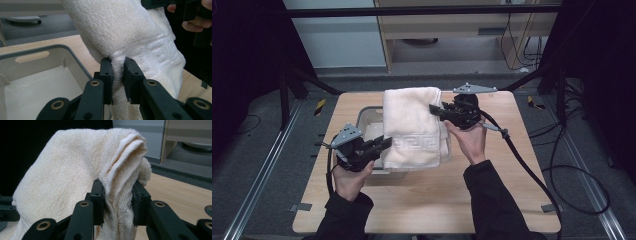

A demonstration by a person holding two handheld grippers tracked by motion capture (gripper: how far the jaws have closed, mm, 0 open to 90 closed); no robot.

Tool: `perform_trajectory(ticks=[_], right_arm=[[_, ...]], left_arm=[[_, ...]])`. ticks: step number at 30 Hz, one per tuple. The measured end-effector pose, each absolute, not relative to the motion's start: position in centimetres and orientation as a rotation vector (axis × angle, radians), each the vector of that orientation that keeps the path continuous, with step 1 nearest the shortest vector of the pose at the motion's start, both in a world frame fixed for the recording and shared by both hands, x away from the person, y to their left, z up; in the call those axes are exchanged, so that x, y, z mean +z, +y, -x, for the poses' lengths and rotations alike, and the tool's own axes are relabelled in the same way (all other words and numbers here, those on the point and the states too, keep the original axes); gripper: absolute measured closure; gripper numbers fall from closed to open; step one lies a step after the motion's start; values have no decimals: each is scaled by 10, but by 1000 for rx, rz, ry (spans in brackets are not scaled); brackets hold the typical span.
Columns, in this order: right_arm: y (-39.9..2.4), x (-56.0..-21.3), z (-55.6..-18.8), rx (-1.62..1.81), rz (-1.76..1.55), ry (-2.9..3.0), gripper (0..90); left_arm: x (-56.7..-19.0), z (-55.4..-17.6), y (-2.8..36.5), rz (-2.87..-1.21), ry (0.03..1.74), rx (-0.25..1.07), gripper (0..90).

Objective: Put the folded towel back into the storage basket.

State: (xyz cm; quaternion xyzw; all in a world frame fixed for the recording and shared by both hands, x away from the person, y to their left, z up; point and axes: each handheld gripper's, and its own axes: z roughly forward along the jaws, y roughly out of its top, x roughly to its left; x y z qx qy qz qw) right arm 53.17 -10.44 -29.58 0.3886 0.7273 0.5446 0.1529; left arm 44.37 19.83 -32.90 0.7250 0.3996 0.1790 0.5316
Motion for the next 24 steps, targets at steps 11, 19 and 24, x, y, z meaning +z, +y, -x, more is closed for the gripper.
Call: perform_trajectory(ticks=[11,19,24], right_arm=[[-74,-290,-543,1561,-1082,2111,683],[-54,-290,-553,1563,-1077,2120,683],[-45,-294,-559,1558,-1080,2127,683]], left_arm=[[-327,-445,225,-1695,987,453,779],[-328,-449,238,-1676,1020,478,779],[-331,-452,244,-1675,1040,492,779]])
